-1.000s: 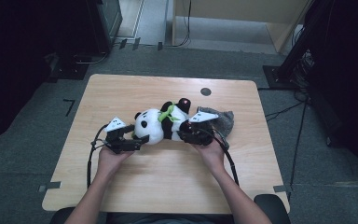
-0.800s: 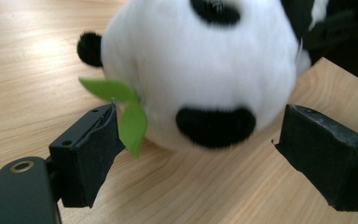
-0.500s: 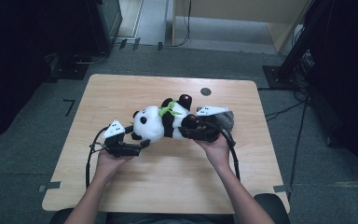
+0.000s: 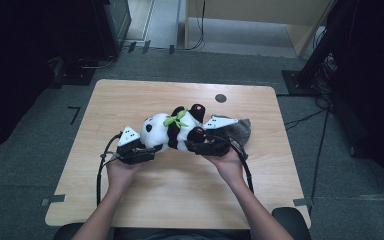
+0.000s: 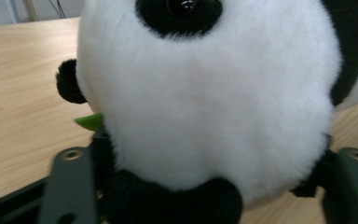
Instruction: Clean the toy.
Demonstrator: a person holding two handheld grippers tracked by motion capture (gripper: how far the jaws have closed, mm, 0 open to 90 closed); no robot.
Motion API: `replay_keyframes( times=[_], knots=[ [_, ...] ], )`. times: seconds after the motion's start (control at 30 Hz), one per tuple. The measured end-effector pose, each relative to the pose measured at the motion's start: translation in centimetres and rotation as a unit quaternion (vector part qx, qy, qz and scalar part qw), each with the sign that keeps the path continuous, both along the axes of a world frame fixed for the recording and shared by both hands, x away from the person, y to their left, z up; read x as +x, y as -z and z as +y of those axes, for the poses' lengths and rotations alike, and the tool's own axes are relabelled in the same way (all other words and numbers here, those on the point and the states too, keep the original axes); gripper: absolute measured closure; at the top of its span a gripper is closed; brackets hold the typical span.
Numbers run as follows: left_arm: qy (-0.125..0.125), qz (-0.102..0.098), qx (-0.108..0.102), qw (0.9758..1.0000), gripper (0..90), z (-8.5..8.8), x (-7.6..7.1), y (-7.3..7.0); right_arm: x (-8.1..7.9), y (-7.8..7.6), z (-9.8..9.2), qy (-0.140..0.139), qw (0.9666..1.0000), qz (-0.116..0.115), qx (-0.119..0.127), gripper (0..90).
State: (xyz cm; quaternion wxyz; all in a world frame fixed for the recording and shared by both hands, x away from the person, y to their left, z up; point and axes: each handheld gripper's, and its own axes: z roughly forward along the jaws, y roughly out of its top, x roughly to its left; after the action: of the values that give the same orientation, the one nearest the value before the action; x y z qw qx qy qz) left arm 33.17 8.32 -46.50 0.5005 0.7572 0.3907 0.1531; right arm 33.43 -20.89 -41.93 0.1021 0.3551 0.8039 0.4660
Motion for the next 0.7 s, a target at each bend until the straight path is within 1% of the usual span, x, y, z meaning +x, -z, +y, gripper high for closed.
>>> replay_keyframes(
  times=[0.03, 0.07, 0.1, 0.13, 0.2, 0.23, 0.3, 0.33, 0.37, 0.4, 0.43, 0.47, 0.53, 0.57, 0.6, 0.67, 0.7],
  knots=[
    [-0.002, 0.001, -0.003, 1.0000, 39.9, 0.1, 0.0, -0.2, -0.1, 0.0, -0.1, 0.003, 0.9999, -0.016, -0.001, 35.7],
    [-0.002, 0.002, -0.009, 1.0000, 41.7, 0.3, 0.0, -0.4, -0.1, 0.1, -0.3, -0.002, 0.9995, -0.031, 0.001, 31.7],
    [-0.002, 0.008, -0.016, 0.9998, 42.6, 0.6, 0.1, -0.6, -0.1, 0.1, -0.5, -0.007, 0.9992, -0.039, 0.006, 28.7],
    [0.000, 0.013, -0.022, 0.9997, 42.8, 0.9, 0.2, -0.8, 0.0, 0.2, -0.8, -0.015, 0.9986, -0.047, 0.019, 26.7],
    [-0.002, 0.011, -0.025, 0.9996, 42.8, 1.3, 0.2, -1.0, -0.1, 0.2, -1.5, -0.036, 0.9966, -0.060, 0.043, 24.4],
    [-0.002, 0.013, -0.026, 0.9996, 42.9, 1.6, 0.2, -1.2, -0.2, 0.3, -1.7, -0.042, 0.9959, -0.068, 0.043, 22.4],
    [-0.005, 0.019, -0.034, 0.9992, 42.9, 2.1, 0.3, -1.4, -0.5, 0.5, -1.9, -0.046, 0.9951, -0.083, 0.029, 16.1],
    [-0.005, 0.027, -0.041, 0.9988, 42.8, 2.2, 0.3, -1.6, -0.5, 0.7, -1.9, -0.046, 0.9947, -0.090, 0.016, 13.5],
    [-0.004, 0.029, -0.039, 0.9988, 42.8, 2.4, 0.3, -1.7, -0.6, 0.9, -1.9, -0.049, 0.9944, -0.093, 0.007, 12.8],
    [-0.001, 0.033, -0.035, 0.9989, 42.7, 2.4, 0.3, -1.9, -0.7, 1.1, -1.7, -0.049, 0.9934, -0.104, -0.003, 12.1],
    [0.003, 0.037, -0.030, 0.9988, 42.5, 2.4, 0.1, -2.1, -0.8, 1.4, -1.5, -0.046, 0.9923, -0.114, -0.017, 8.7],
    [0.008, 0.038, -0.024, 0.9990, 42.3, 2.2, 0.0, -2.2, -0.8, 1.6, -1.2, -0.043, 0.9918, -0.117, -0.027, 1.7],
    [0.020, 0.054, -0.023, 0.9981, 41.7, 1.9, -0.4, -2.4, -0.9, 1.9, -0.6, -0.038, 0.9906, -0.125, -0.040, 0.0],
    [0.024, 0.063, -0.024, 0.9974, 41.5, 1.7, -0.5, -2.5, -0.9, 2.1, -0.4, -0.050, 0.9898, -0.128, -0.038, 0.0],
    [0.027, 0.072, -0.026, 0.9967, 41.3, 1.5, -0.5, -2.5, -1.1, 2.3, -0.1, -0.050, 0.9895, -0.131, -0.035, 0.0],
    [0.028, 0.098, -0.034, 0.9942, 40.7, 1.5, -0.4, -2.3, -1.4, 2.5, 0.2, -0.034, 0.9886, -0.143, -0.033, 0.0],
    [0.030, 0.111, -0.040, 0.9926, 40.5, 1.5, -0.4, -2.2, -1.4, 2.6, 0.3, -0.029, 0.9890, -0.142, -0.030, 0.0]
  ],
)
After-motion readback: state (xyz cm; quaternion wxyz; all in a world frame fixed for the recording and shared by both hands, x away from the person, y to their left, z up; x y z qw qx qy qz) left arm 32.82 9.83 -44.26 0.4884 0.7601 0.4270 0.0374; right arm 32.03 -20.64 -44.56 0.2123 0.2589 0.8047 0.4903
